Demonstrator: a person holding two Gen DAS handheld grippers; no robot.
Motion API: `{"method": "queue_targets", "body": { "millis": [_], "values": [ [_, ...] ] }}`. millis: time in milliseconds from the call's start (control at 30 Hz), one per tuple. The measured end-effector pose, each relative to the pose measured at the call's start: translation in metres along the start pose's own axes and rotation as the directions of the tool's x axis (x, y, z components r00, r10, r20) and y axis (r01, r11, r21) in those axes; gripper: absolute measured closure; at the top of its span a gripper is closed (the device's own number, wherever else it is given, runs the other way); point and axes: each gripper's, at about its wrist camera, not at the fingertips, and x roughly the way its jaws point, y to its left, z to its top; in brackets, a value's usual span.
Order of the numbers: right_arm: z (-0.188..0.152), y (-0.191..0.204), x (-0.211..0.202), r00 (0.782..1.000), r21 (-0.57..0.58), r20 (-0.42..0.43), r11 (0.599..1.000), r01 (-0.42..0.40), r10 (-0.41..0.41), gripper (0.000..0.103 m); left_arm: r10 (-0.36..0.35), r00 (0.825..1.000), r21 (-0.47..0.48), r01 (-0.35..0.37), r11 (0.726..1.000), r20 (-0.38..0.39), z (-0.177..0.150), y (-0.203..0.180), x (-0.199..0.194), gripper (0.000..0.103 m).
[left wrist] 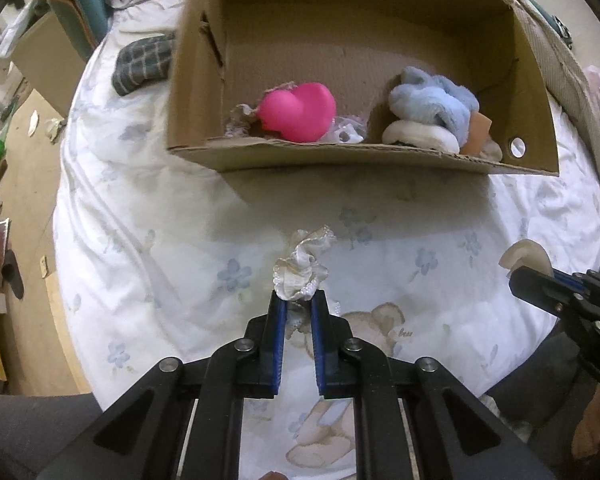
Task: Organize soft objects
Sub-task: 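Grasp the foam insert with the right gripper while the left gripper grasps the white tissue, then carry the white tissue and foam insert over the box with both grippers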
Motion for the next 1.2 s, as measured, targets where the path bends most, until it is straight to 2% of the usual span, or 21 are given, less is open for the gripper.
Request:
{"method": "queue_targets", "body": {
  "millis": [200,267,367,433,600,733,833,1000,1200],
  "values": [
    [0.002,0.004,0.001,1.0,-0.007,0.003,1.0,-0.002,0.002,0.09,-0.031,0.998,-0.077,0.035,0.996,0.052,-0.008,0.016,-0.031,0.092],
    [0.003,0.005,-0.004,1.0,-0.001,0.022,1.0,-0.02,0.021,0.09,-0.046,0.996,-0.112,0.054,0.992,0.073,-0.008,0.027,-0.048,0.092],
    [0.007,0.01,-0.02,0.997,-0.01,0.063,0.999,-0.041,0.041,0.09,-0.014,0.995,-0.128,0.026,0.991,0.094,-0.008,0.039,-0.071,0.092],
    [0.009,0.013,-0.033,0.995,-0.017,0.097,0.999,-0.037,0.039,0.09,-0.021,0.993,-0.134,0.037,0.99,0.112,-0.004,0.041,-0.085,0.092],
    [0.021,0.013,-0.061,0.983,-0.003,0.172,0.998,-0.066,0.066,0.09,-0.013,0.978,-0.063,0.027,0.998,0.206,0.014,0.031,-0.121,0.092],
    [0.039,0.016,-0.077,0.971,-0.011,0.232,0.998,-0.066,0.067,0.09,0.005,0.957,0.002,-0.006,1.0,0.291,0.035,0.02,-0.142,0.092],
    [0.057,0.016,-0.085,0.965,-0.015,0.255,0.998,-0.058,0.06,0.09,-0.014,0.953,0.013,0.01,1.0,0.303,0.056,0.015,-0.145,0.092],
    [0.087,0.014,-0.089,0.955,-0.023,0.292,0.999,-0.045,0.05,0.09,-0.01,0.957,0.01,0.007,1.0,0.291,0.092,0.011,-0.135,0.092],
    [0.114,0.003,-0.065,0.956,0.014,0.288,0.998,-0.068,0.061,0.09,-0.016,0.956,0.012,0.014,1.0,0.292,0.119,0.006,-0.112,0.092]
  ]
}}
